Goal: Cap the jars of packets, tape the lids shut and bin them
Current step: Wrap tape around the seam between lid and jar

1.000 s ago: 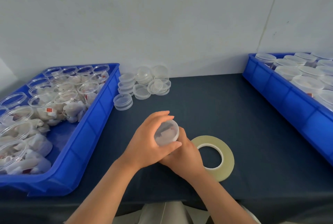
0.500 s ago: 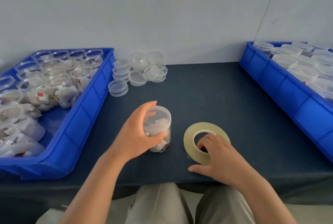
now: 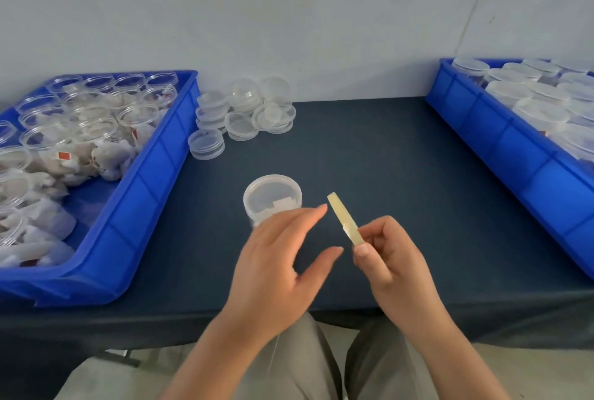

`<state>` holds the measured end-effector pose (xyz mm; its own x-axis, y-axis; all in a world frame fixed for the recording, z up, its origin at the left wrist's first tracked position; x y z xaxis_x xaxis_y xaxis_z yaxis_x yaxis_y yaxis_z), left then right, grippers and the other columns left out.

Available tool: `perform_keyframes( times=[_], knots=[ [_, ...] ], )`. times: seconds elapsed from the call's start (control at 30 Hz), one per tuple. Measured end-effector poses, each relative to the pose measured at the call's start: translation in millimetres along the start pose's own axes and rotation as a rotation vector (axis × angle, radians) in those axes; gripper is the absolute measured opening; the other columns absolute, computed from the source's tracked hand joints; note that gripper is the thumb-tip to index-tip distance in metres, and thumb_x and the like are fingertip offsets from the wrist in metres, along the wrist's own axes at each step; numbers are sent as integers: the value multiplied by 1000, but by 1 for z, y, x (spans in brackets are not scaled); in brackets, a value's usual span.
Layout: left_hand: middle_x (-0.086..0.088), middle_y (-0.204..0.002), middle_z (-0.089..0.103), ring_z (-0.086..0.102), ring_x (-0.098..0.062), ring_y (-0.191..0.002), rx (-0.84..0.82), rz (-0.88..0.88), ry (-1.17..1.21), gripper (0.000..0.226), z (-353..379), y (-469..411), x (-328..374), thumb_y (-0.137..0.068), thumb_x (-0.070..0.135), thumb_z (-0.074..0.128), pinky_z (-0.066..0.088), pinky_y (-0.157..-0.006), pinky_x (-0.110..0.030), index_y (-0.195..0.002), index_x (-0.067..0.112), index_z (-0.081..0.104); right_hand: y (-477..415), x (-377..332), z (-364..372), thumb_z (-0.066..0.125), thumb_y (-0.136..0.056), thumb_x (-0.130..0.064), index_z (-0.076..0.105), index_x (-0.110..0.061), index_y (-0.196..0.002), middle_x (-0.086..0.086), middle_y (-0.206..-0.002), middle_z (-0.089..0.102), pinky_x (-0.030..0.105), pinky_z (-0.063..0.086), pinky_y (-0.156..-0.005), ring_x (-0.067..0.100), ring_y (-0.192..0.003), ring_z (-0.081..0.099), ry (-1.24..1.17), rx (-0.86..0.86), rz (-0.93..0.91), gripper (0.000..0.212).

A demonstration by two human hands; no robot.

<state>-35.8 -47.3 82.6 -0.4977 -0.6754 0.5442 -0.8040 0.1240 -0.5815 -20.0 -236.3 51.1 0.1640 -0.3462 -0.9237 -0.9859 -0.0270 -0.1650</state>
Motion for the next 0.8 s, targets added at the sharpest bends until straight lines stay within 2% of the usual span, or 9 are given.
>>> perform_keyframes(
  times=[0.1, 0.2, 0.33, 0.5, 0.57, 0.67, 0.73, 0.8],
  knots=[
    [22, -136, 64, 59, 0, -127, -34, -38, 55, 52, 4, -3, 9, -101, 62, 59, 61, -89, -33, -137, 25, 68, 10, -11, 4, 60, -78, -77, 59, -25, -97, -14, -86, 67, 18, 46, -63, 8, -74, 61, -82, 26, -18, 55],
    [20, -132, 65, 63, -5, -122, -2, -26, 55, 43, 1, -4, 13, -100, 59, 62, 61, -83, -33, -126, 27, 75, 15, -16, 4, 59, -72, -91, 56, -26, -95, -17, -84, 65, 13, 43, -61, 3, -70, 56, -52, 55, -14, 69],
    [21, -125, 68, 67, -6, -114, 30, -54, 82, 22, 2, -2, 16, -94, 42, 72, 58, -79, -32, -109, 28, 79, 18, -14, 5, 63, -72, -82, 55, -29, -94, -18, -88, 66, 13, 45, -64, 6, -75, 60, 13, 49, 12, 57],
    [20, -117, 74, 67, 2, -99, 107, -21, -22, 17, 3, -1, 22, -100, 33, 65, 56, -73, -23, -102, 24, 78, 22, -10, 7, 62, -72, -80, 56, -30, -95, -11, -91, 67, 18, 46, -62, 11, -75, 61, 27, 48, 28, 56],
    [18, -108, 77, 66, -1, -84, 110, 24, -87, 19, 3, -1, 25, -102, 30, 60, 54, -63, -25, -102, 22, 77, 23, -9, 7, 58, -75, -82, 55, -32, -102, -7, -88, 67, 22, 47, -61, 12, -72, 61, 33, 37, 43, 57],
    [15, -80, 71, 56, -8, -62, 80, 44, -132, 14, 3, 0, 29, -104, 30, 56, 48, -47, -31, -107, 27, 70, 24, -12, 9, 54, -84, -85, 45, -42, -126, 2, -79, 62, 24, 48, -58, 13, -64, 61, 24, -41, 7, 60],
    [13, -69, 66, 53, -10, -55, 58, 40, -132, 8, 1, -1, 31, -106, 33, 52, 45, -43, -33, -109, 32, 60, 24, -15, 11, 51, -89, -85, 41, -50, -135, 1, -81, 65, 27, 54, -63, 19, -68, 70, -54, -150, -10, 59],
    [14, -66, 63, 51, -10, -52, 47, 50, -130, 6, -1, -2, 34, -107, 34, 50, 42, -41, -31, -109, 32, 56, 24, -18, 11, 48, -94, -80, 40, -50, -139, 1, -84, 66, 29, 57, -64, 20, -65, 71, -90, -258, -31, 55]
  ],
)
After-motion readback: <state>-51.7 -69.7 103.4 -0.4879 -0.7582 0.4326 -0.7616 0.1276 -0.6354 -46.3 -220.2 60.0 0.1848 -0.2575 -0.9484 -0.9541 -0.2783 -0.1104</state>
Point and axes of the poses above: each hand's wrist, its own y-axis away from the middle knuckle, its own z-axis out of the palm, x = y × z, the point moved 5 cm from there along -y, towards the middle knuckle
